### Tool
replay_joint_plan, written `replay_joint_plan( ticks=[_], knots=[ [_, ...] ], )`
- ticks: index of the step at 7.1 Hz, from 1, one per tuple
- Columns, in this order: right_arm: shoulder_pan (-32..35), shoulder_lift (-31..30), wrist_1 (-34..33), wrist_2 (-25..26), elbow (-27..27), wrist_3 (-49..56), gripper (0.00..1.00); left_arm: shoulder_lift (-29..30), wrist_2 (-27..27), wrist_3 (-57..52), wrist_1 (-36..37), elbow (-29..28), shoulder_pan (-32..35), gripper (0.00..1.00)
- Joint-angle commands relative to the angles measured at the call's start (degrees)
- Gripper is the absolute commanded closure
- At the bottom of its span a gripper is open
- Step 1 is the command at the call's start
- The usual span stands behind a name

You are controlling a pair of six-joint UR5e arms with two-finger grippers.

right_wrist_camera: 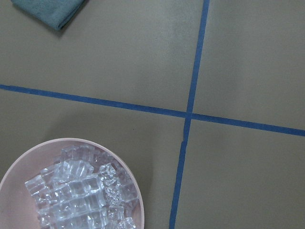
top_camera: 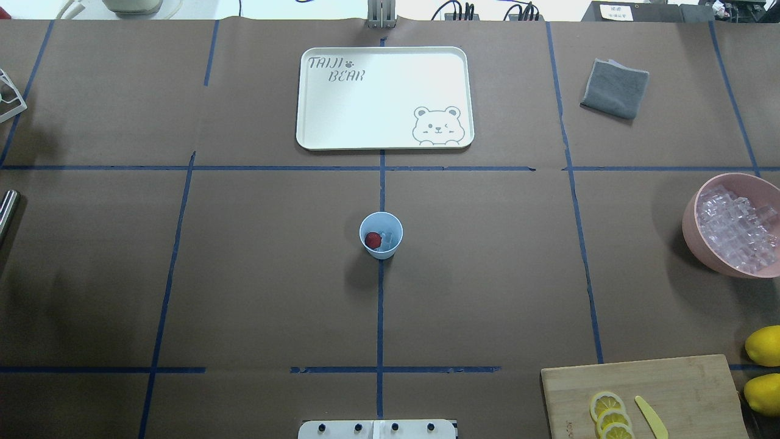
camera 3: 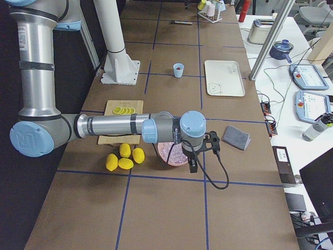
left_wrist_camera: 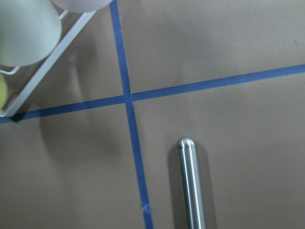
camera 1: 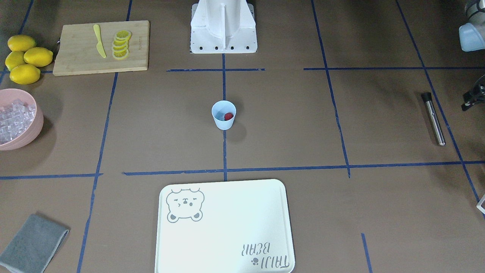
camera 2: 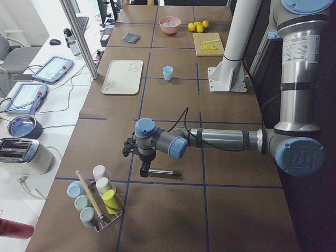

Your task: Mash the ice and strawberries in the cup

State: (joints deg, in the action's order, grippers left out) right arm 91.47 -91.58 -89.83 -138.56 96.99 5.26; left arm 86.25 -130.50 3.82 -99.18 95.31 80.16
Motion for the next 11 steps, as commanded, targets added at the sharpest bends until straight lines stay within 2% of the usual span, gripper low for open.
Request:
replay_joint_plan(
  ticks=[1,11],
  knots=[
    [0.02,0.00,0.00,-0.13,-0.04,0.01,0.01,-0.03,-9.29,-8.81,10.99,1.55,9.62,0.00],
    [0.02,-0.53,0.09,0.04,0.04,0.01,0.01,-0.47,-8.63,-8.48,10.77,0.58,12.03,0.00]
  ],
)
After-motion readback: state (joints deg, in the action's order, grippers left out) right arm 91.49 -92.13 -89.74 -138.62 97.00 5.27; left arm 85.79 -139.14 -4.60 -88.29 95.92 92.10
